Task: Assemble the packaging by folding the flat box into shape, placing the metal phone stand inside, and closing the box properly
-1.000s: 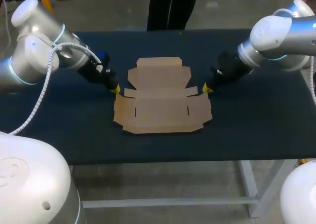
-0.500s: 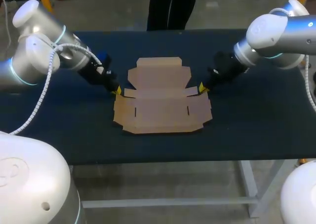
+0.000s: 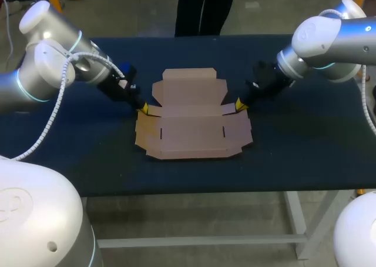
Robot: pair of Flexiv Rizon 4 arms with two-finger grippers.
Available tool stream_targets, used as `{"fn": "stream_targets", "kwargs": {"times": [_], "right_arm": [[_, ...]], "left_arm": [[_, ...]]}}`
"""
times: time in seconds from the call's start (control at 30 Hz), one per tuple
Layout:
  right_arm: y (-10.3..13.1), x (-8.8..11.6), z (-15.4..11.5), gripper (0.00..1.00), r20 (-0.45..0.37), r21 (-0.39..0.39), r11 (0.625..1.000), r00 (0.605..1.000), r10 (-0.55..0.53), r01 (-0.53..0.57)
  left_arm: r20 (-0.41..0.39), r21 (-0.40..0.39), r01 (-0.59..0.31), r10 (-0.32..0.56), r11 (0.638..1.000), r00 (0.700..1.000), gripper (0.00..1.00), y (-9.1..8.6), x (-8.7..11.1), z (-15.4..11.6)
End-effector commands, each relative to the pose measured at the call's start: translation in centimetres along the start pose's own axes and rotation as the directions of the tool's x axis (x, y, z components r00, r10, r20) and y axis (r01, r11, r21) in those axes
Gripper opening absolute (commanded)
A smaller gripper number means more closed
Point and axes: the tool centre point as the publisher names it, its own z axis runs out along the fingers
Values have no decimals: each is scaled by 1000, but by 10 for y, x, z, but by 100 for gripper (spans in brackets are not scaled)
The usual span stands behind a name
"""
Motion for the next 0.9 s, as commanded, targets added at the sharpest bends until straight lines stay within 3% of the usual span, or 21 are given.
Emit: {"fn": "stream_targets", "kwargs": {"times": [0.03,0.9], "right_arm": [[2,0,0,0,-12,5,1000,1000,-5,5],[2,0,5,0,-9,-35,999,1000,-2,2]], "left_arm": [[-6,-3,-5,5,1000,1000,0,0,1,2],[0,0,-10,10,1000,1000,0,-2,12,4]]}}
